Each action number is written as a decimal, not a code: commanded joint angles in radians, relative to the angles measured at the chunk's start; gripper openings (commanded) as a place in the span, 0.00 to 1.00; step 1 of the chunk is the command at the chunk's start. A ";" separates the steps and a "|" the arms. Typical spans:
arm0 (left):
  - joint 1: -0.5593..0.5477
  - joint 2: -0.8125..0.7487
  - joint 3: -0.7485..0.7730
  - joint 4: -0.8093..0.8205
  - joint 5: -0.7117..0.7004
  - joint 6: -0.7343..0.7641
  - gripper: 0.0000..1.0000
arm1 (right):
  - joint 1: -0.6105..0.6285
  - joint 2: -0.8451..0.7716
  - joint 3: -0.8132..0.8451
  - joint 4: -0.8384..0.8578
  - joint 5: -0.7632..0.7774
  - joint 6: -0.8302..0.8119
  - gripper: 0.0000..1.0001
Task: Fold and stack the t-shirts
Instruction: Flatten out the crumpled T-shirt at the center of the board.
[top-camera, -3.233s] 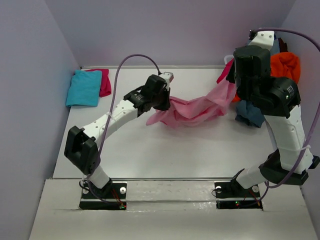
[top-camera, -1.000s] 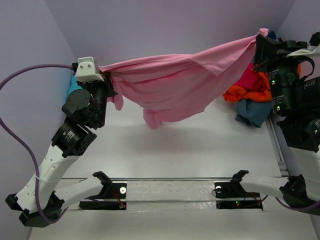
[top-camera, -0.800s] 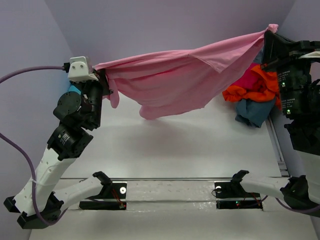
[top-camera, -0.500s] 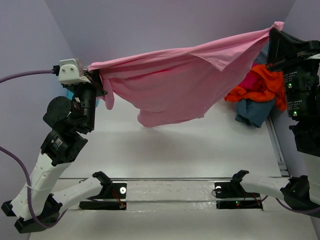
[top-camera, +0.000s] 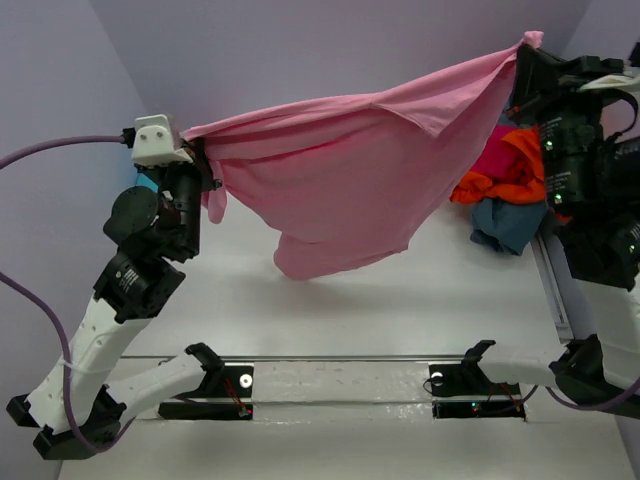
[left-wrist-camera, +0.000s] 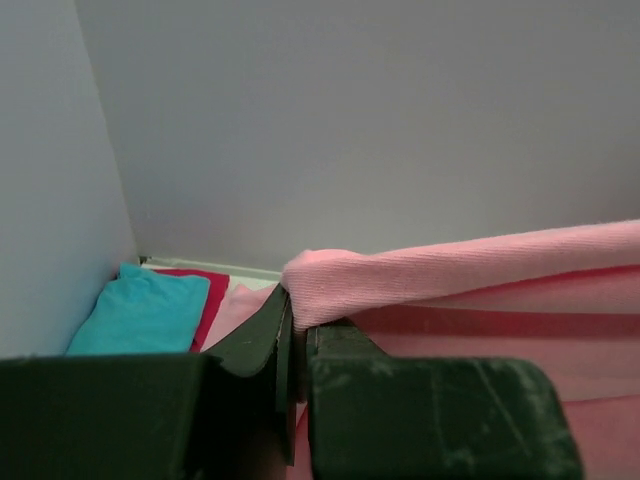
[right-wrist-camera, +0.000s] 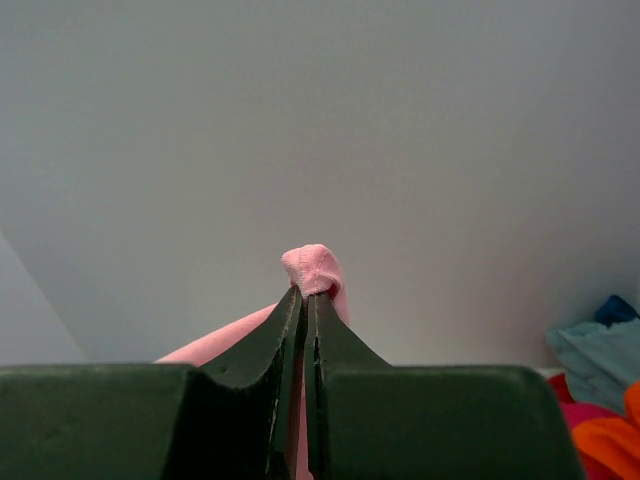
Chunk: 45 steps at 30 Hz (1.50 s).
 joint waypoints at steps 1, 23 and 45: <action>0.015 0.069 -0.068 0.056 -0.037 -0.053 0.06 | -0.005 0.094 -0.016 -0.053 0.133 0.034 0.07; 0.243 0.535 -0.291 0.003 0.308 -0.403 0.06 | -0.132 0.579 -0.217 -0.400 -0.080 0.497 0.07; 0.415 1.022 0.347 -0.284 0.449 -0.505 0.68 | -0.372 1.043 0.406 -0.633 -0.429 0.545 0.07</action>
